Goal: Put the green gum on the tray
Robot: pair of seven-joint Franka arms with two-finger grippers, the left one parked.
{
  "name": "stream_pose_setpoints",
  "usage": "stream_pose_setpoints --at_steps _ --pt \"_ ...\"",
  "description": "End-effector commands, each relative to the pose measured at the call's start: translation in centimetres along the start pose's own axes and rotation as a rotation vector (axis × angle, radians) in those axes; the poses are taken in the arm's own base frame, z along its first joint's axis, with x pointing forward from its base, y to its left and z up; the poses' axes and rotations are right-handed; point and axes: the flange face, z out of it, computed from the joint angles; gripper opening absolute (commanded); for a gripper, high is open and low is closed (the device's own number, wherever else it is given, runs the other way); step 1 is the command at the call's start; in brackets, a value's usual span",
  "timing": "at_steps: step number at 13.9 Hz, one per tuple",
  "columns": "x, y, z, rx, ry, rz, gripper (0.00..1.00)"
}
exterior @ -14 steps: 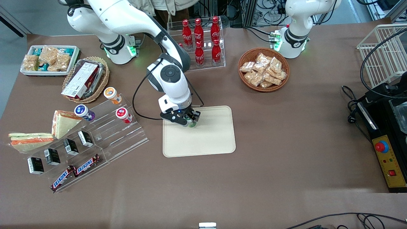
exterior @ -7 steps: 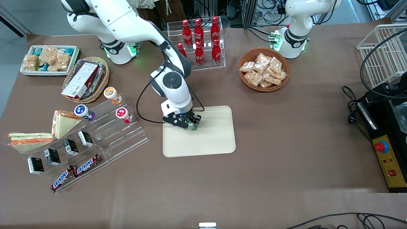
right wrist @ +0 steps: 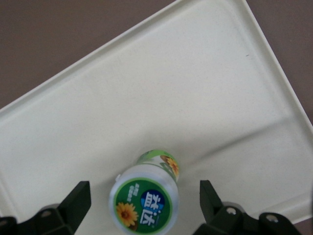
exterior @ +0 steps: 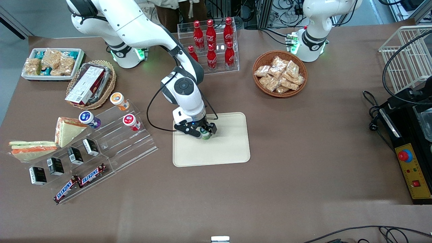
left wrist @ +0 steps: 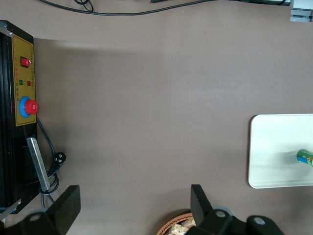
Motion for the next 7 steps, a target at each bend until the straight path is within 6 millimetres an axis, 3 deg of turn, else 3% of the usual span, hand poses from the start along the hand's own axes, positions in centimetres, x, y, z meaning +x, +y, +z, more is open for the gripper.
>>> stream_pose_setpoints --at_steps 1,3,7 --pt "1.0 -0.7 -1.3 -0.004 0.02 0.001 1.0" --pt "1.5 -1.7 -3.3 -0.029 0.012 0.0 1.0" --pt "2.3 -2.2 -13.0 0.005 0.026 -0.021 1.0"
